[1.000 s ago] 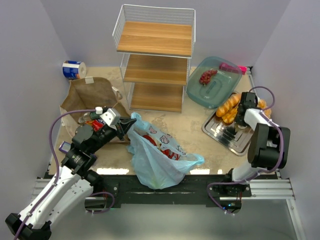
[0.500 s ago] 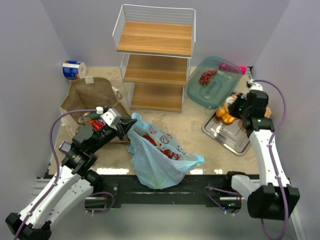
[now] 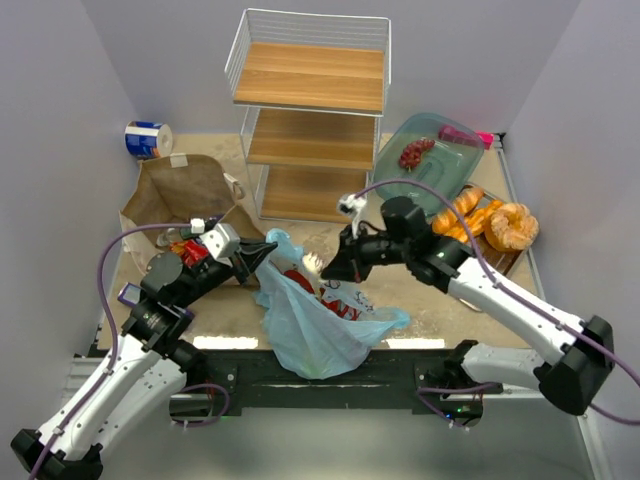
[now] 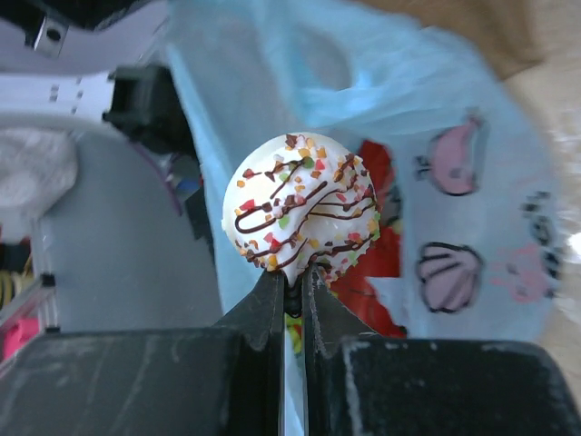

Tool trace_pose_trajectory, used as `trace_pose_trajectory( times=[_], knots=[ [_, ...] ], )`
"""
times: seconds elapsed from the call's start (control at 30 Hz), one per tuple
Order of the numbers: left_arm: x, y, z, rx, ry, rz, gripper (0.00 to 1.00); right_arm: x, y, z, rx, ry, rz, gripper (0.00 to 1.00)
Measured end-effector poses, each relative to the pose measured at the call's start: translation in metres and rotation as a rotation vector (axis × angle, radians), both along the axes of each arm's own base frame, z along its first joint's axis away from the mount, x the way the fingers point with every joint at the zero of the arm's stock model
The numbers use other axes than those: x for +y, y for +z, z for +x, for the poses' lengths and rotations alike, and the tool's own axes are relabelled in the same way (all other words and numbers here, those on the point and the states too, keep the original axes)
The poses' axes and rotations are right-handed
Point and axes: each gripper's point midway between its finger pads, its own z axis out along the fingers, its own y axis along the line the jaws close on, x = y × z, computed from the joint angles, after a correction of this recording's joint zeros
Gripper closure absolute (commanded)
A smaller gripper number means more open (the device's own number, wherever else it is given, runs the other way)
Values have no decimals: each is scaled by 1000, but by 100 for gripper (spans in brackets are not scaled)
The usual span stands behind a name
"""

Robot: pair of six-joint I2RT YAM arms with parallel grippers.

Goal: Place the mixed food into the grocery bags and tie them

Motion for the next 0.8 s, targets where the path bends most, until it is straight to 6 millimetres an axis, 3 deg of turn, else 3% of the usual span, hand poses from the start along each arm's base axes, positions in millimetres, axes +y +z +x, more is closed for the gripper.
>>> trace_pose_trajectory(
  times=[0.13,0.27,0.47,0.73,0.8],
  knots=[
    [-1,-5,0,9,-4,6,100,34,-25,-35,68,153,-12,100],
    [-1,-6,1,12,-4,8,100,50,-32,-48,92,212,1,100],
    [-2,-5,0,10,-14,8,100,63,-38,-40,108,200,19,100],
    [-4,0,-6,-18,-37,-3,100,68,-89,-16,179,71,-109,100],
    [-3,0,-7,-22,-37,-6,100,68,-99,-15,186,53,-139,86]
  ],
)
